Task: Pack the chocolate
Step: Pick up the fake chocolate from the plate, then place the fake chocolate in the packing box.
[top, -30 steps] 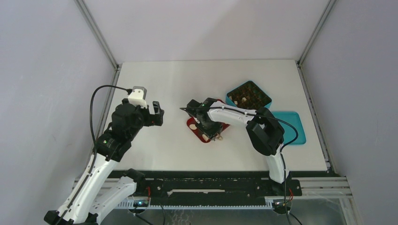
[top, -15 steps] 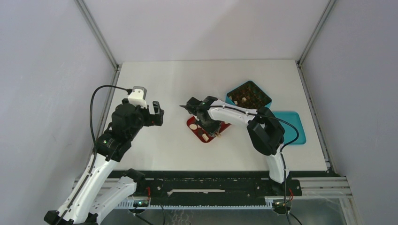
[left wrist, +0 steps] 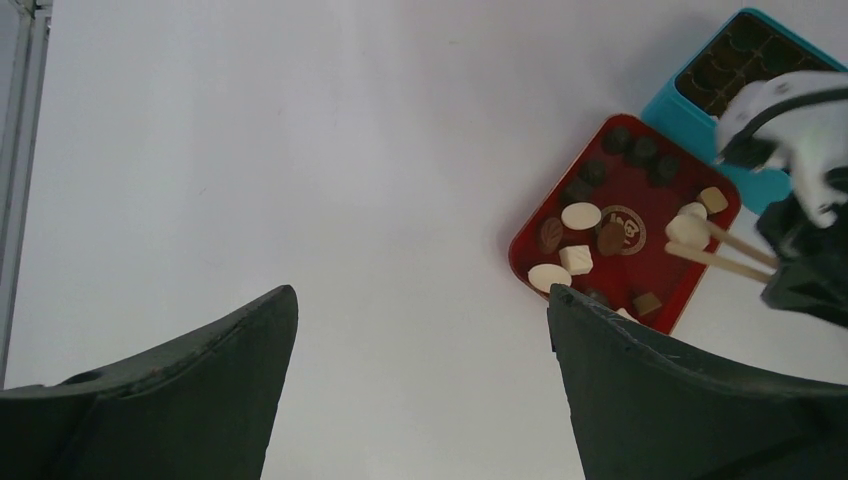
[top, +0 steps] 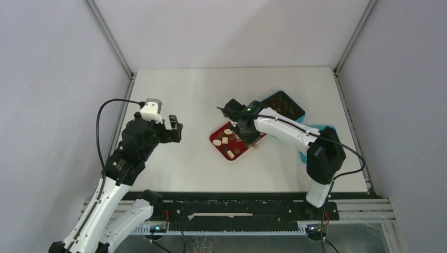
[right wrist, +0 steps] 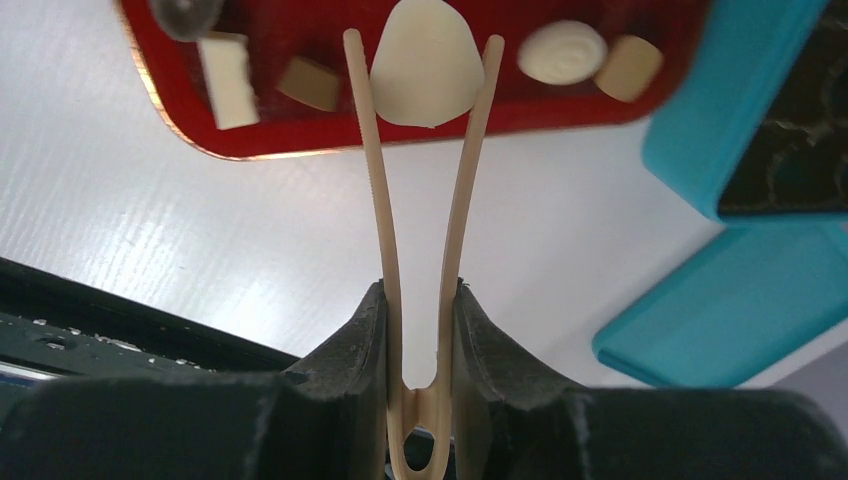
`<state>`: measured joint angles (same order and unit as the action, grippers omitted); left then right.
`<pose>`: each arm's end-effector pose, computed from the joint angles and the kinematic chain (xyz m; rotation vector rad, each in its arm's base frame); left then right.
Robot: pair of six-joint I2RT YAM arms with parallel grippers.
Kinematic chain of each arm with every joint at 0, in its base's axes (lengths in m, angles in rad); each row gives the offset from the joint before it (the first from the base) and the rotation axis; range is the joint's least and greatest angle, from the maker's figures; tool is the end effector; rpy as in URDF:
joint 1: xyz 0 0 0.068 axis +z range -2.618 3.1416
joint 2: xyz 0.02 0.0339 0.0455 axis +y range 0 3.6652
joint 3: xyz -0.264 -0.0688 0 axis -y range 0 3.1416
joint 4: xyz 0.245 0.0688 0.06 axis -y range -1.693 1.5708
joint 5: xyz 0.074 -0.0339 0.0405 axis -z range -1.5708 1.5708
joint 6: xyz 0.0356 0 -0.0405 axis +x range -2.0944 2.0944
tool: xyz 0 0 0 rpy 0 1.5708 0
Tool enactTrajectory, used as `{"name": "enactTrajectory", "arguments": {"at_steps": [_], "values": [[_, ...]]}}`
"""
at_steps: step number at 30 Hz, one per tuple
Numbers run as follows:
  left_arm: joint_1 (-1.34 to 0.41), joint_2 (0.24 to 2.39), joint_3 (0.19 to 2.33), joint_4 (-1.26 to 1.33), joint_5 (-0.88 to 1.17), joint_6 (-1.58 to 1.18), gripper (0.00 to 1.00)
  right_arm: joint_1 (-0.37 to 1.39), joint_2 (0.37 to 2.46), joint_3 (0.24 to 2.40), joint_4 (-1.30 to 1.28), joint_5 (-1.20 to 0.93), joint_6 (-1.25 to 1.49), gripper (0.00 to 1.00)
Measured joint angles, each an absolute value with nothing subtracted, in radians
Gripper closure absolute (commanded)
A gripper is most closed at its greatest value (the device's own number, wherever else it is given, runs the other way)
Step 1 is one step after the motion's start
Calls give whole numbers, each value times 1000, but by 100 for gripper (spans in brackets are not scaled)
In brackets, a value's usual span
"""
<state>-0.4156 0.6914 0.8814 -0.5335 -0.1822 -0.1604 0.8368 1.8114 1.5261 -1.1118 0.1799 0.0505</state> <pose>0.1385 -0.0541 0.3503 0.1212 1.9104 -0.2149 0.2417 0.2584 0.2511 -1.0919 2.6924 -0.1281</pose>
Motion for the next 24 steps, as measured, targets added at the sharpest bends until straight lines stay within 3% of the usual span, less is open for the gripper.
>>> {"name": "enactTrajectory", "arguments": {"at_steps": [8, 24], "values": [[-416, 593, 839, -538, -219, -161, 0, 683, 1724, 1483, -1161, 247, 97, 94], [-417, 497, 760, -534, -312, -159, 0, 337, 1805, 1557, -1190, 385, 163, 92]]}}
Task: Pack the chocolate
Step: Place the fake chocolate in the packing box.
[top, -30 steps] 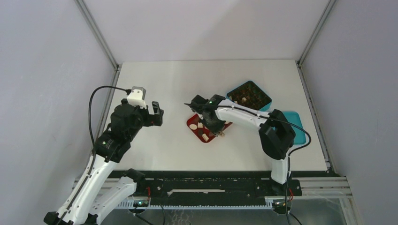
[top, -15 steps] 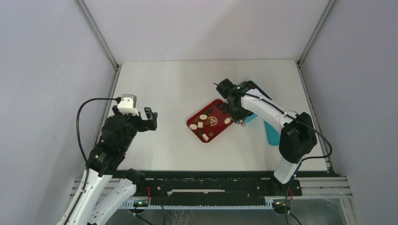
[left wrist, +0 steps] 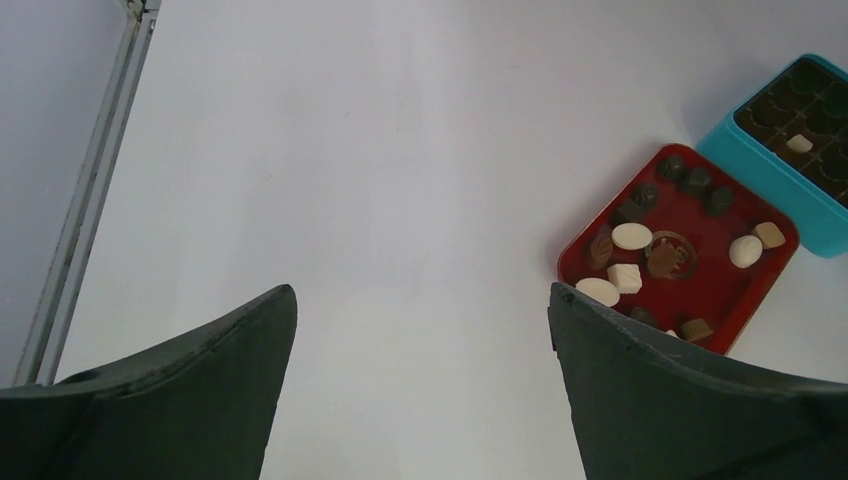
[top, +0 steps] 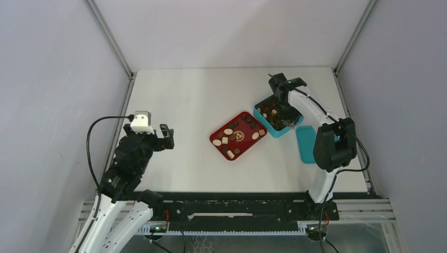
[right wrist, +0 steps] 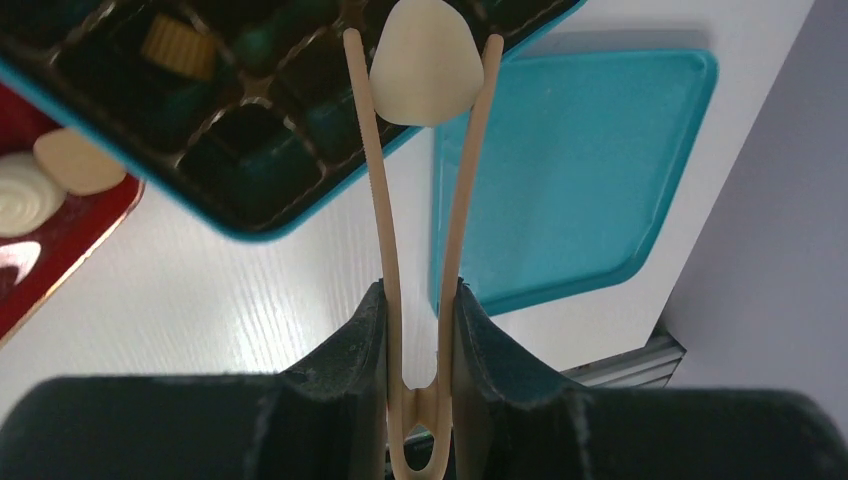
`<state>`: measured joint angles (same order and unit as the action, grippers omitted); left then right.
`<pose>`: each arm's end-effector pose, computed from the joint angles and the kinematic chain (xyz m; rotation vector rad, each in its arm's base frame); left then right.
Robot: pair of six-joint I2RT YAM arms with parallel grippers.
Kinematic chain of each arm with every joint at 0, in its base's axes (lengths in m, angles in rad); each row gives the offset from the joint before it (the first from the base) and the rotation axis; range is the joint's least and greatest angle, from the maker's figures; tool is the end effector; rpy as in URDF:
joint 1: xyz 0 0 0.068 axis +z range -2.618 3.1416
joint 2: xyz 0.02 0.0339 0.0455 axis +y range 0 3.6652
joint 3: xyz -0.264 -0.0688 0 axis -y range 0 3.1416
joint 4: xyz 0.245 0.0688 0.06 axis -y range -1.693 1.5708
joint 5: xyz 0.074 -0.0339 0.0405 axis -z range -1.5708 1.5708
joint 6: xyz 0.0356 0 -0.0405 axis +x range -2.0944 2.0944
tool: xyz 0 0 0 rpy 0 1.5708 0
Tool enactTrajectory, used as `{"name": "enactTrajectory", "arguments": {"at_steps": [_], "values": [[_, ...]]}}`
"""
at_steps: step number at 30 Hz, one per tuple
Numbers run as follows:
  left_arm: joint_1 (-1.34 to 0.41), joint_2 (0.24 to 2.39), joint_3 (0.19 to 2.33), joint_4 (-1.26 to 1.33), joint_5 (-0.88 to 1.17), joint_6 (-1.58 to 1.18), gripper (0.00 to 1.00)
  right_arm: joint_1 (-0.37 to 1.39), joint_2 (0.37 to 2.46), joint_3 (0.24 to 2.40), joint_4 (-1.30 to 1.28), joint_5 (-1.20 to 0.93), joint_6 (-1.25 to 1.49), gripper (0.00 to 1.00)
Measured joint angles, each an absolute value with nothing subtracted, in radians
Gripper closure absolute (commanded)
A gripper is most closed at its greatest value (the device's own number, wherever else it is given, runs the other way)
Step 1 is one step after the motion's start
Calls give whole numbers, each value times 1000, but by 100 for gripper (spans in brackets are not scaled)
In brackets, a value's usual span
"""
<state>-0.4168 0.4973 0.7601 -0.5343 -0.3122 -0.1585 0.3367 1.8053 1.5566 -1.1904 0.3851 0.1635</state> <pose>0.1077 -0.0357 0.3321 0.0186 1.8304 -0.1174 0.3325 0.1022 0.2621 -0.2121 2.8711 -0.4968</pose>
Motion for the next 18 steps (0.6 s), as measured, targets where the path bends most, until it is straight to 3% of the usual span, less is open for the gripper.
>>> {"name": "enactTrajectory", "arguments": {"at_steps": [11, 18], "values": [[-421, 504, 760, -533, -336, -158, 0, 223, 1911, 1600, -1165, 406, 162, 89], [-421, 528, 760, -533, -336, -158, 0, 185, 1953, 1614, -1138, 410, 158, 79]]}}
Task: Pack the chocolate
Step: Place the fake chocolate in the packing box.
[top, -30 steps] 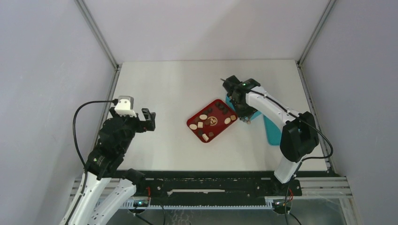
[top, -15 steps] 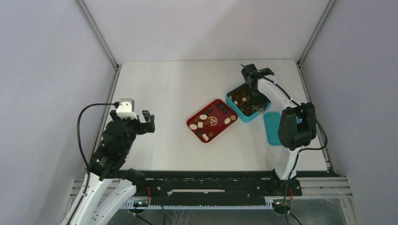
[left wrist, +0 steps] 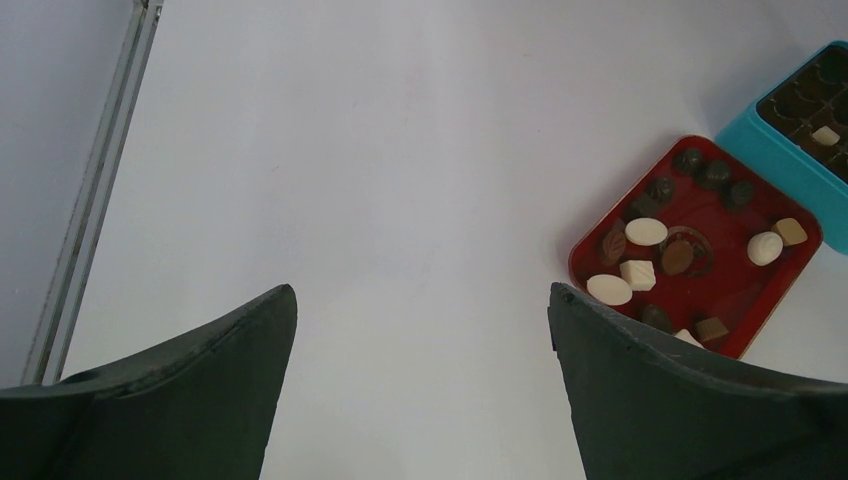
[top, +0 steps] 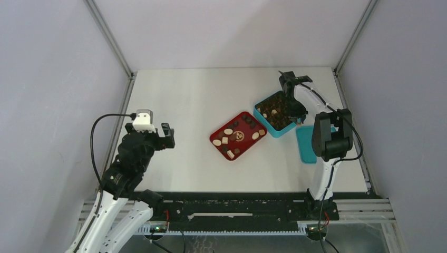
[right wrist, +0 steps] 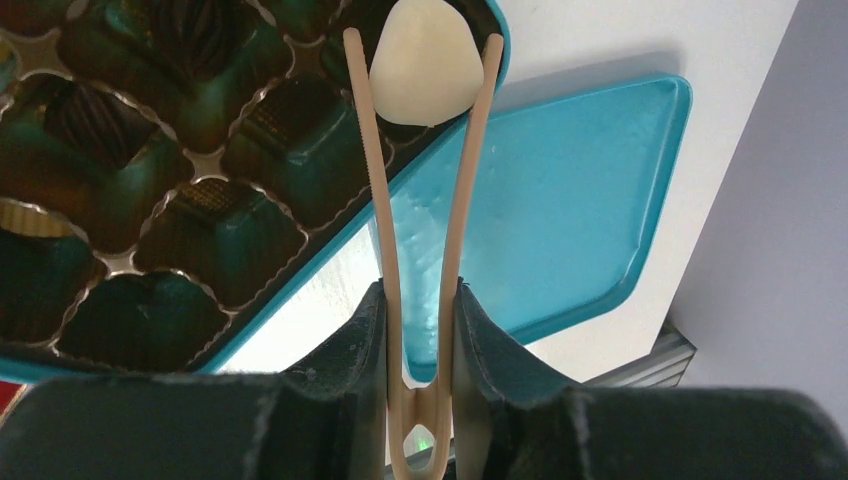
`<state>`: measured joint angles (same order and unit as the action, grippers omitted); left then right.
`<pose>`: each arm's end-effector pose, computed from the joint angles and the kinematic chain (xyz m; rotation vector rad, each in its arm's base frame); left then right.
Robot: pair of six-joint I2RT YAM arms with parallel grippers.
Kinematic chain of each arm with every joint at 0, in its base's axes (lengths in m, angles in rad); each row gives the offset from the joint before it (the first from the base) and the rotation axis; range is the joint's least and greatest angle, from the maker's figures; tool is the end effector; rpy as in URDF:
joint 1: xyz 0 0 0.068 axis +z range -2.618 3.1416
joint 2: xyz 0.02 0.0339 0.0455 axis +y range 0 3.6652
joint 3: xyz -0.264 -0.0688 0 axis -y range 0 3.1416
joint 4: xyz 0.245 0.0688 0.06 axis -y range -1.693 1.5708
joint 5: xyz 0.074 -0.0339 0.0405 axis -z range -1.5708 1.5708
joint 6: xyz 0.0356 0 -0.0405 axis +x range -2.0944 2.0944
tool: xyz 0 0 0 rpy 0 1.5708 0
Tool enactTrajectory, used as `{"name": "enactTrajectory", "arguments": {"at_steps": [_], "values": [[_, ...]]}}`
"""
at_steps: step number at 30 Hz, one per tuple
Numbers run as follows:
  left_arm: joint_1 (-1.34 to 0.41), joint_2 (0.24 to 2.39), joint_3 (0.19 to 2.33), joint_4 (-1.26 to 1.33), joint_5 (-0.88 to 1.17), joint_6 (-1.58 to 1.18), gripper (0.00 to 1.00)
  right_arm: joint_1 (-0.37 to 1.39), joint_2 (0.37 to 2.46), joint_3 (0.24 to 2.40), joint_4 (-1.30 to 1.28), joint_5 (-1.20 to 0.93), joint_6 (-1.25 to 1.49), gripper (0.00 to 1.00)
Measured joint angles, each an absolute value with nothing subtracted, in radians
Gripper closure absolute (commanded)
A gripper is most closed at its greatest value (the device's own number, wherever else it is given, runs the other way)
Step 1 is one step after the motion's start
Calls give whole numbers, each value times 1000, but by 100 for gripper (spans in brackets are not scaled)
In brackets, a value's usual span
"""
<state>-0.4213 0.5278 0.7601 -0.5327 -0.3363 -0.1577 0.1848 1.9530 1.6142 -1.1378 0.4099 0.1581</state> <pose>0.1137 -0.0381 0.3294 0.0136 1.8548 -0.0879 0.3757 0.0558 0.2274 -0.0104 2.9251 -0.5756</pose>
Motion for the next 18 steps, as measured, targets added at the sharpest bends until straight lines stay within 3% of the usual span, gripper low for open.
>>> {"name": "enactTrajectory", "arguments": {"at_steps": [8, 18], "values": [[-421, 540, 760, -529, -336, -158, 0, 176, 1970, 1626, -1126, 407, 154, 55], [-421, 550, 760, -520, -335, -158, 0, 176, 1961, 1619, -1122, 402, 152, 54]]}}
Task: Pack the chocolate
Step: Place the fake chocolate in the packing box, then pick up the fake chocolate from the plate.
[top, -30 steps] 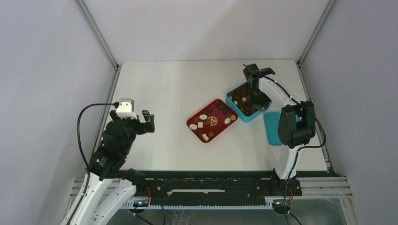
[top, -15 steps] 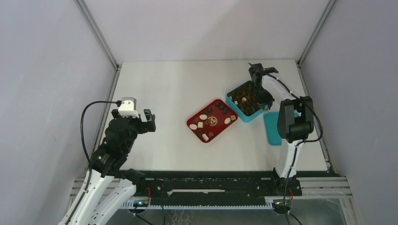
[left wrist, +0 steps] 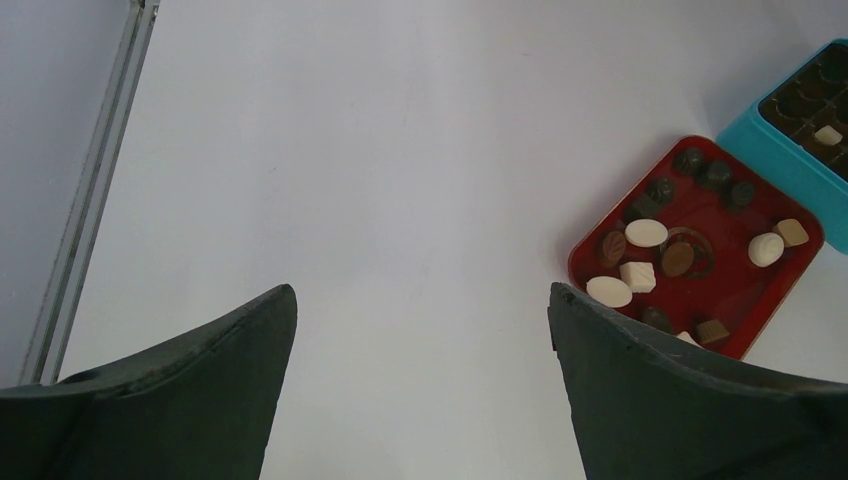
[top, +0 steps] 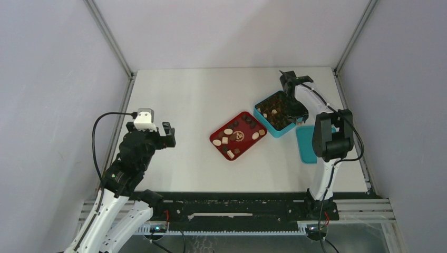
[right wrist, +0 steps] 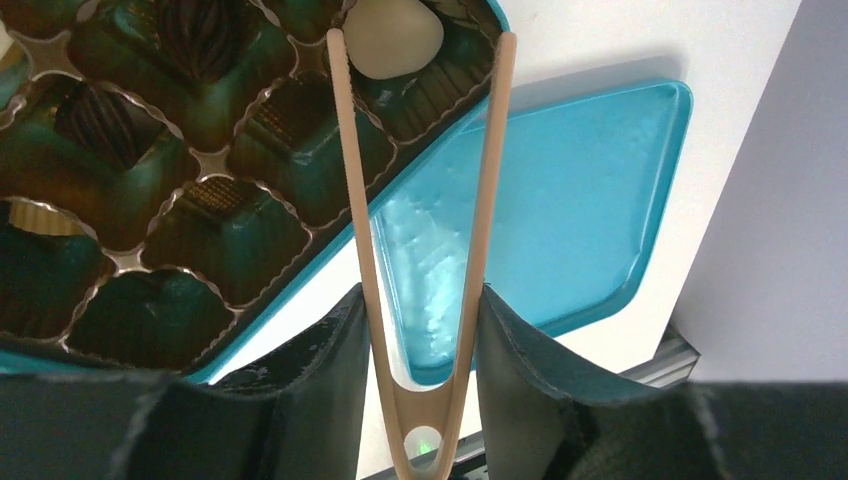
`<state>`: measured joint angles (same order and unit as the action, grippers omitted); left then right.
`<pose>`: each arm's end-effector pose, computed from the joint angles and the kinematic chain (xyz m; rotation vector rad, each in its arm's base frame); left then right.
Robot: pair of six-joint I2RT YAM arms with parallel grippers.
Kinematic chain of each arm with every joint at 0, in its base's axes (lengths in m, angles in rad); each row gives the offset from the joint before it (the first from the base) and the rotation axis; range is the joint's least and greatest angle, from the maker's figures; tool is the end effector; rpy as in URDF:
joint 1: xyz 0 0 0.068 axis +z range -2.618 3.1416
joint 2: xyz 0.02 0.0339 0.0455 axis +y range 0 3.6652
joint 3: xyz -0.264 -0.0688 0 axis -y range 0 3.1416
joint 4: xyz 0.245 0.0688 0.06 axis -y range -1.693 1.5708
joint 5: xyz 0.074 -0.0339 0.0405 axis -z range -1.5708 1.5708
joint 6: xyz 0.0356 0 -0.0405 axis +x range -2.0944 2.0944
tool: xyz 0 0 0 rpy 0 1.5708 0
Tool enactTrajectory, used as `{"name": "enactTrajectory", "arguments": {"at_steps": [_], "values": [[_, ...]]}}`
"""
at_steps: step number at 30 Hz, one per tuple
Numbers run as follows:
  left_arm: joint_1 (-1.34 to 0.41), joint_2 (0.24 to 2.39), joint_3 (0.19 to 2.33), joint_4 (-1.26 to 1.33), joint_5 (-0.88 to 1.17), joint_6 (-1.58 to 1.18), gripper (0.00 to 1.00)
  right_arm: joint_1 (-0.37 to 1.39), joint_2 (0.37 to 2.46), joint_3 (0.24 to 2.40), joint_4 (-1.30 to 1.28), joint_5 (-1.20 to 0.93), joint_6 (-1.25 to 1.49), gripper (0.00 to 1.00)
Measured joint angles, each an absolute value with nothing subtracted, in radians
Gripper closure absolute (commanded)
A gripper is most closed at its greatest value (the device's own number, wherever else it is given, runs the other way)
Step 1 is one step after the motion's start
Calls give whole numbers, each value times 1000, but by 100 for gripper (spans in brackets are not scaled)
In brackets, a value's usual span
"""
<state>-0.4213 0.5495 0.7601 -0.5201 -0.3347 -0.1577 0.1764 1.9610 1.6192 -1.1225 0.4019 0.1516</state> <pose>0.1183 -0.0402 0.3285 0.0169 1.8634 -0.0860 0.3792 0.0535 0.2259 -0.0045 2.9199 -0.5614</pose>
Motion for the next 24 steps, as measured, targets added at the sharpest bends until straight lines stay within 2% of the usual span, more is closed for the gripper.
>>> {"name": "enactTrajectory", "arguments": {"at_steps": [9, 15, 24], "values": [[-421, 550, 760, -518, -334, -158, 0, 229, 1823, 1565, -1119, 378, 150, 56], [-417, 550, 760, -517, -329, -158, 0, 363, 1734, 1542, -1118, 333, 144, 56], [-403, 558, 760, -514, -328, -158, 0, 561, 1723, 1493, -1120, 248, 136, 57]]}}
